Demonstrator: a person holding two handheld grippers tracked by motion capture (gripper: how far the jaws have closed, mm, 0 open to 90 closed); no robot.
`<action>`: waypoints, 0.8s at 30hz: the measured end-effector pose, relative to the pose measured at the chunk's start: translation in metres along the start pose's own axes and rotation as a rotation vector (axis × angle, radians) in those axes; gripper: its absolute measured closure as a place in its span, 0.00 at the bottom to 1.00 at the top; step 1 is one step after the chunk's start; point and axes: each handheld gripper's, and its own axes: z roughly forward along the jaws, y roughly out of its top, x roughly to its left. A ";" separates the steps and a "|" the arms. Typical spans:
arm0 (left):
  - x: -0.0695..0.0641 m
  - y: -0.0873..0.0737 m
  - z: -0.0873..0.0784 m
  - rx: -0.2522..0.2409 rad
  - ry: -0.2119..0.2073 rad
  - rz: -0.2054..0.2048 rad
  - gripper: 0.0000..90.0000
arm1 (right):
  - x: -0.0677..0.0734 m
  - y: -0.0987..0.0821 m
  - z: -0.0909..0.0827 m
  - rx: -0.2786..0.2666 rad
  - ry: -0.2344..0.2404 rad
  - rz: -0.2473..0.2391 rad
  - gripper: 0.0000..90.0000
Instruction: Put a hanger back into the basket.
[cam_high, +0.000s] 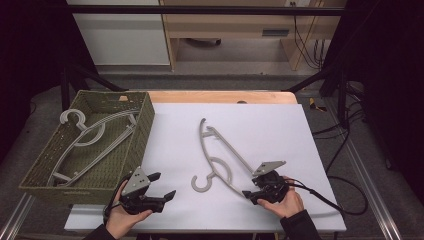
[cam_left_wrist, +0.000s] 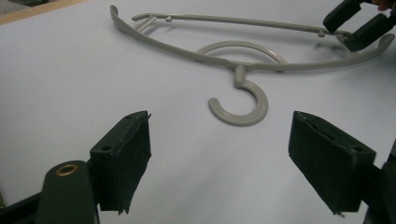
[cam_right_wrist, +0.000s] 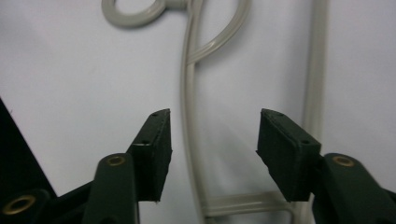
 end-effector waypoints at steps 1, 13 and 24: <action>0.000 0.000 0.000 -0.001 0.000 0.000 0.23 | 0.003 -0.001 0.003 0.026 0.003 0.015 0.54; 0.000 0.000 0.000 0.003 0.001 0.002 0.23 | 0.012 -0.006 0.024 0.127 0.031 -0.013 0.79; -0.001 0.000 0.001 0.003 -0.001 0.007 0.23 | 0.017 0.001 0.026 0.198 -0.015 -0.083 0.85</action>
